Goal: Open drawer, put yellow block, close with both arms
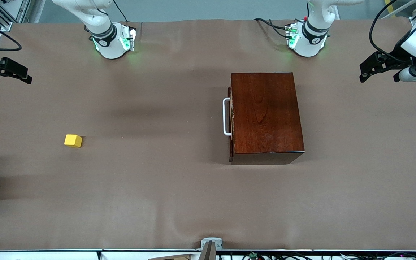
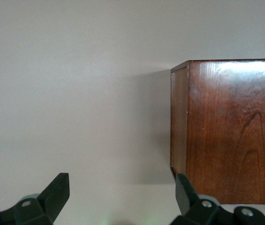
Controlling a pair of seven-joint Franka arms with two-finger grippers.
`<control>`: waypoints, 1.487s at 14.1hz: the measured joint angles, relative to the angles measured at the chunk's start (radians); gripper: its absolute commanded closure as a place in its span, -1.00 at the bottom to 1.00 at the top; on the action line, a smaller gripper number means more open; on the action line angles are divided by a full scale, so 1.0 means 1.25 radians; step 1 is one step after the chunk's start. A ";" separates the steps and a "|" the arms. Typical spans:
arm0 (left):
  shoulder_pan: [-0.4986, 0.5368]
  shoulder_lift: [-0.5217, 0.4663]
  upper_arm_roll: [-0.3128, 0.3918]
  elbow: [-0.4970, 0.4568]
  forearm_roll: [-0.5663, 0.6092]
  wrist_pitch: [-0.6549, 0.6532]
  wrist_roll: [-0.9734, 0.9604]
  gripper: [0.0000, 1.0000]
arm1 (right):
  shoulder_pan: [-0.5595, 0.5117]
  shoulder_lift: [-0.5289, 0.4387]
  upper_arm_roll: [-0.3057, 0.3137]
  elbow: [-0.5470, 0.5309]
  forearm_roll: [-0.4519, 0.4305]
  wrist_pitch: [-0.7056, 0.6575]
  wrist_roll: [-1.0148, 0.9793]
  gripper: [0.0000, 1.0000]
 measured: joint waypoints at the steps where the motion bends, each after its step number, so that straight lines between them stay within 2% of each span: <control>1: 0.000 0.000 0.000 0.000 0.000 0.000 0.000 -1.00 | -0.001 0.000 0.000 0.000 0.000 0.001 0.000 -1.00; 10: -0.003 0.008 -0.006 0.018 0.000 0.000 0.000 -1.00 | -0.002 0.000 0.000 0.000 0.000 0.005 0.000 -1.00; 13: -0.014 0.040 -0.066 0.034 0.000 0.000 -0.011 -1.00 | -0.002 0.000 0.001 0.000 0.000 0.005 0.000 -1.00; 18: -0.037 0.162 -0.222 0.113 0.023 0.001 -0.135 -1.00 | -0.003 0.000 0.000 -0.001 0.000 0.005 0.000 -1.00; 21: -0.143 0.256 -0.247 0.175 0.084 0.002 -0.267 -1.00 | -0.004 0.000 0.000 -0.001 0.000 0.016 0.000 -1.00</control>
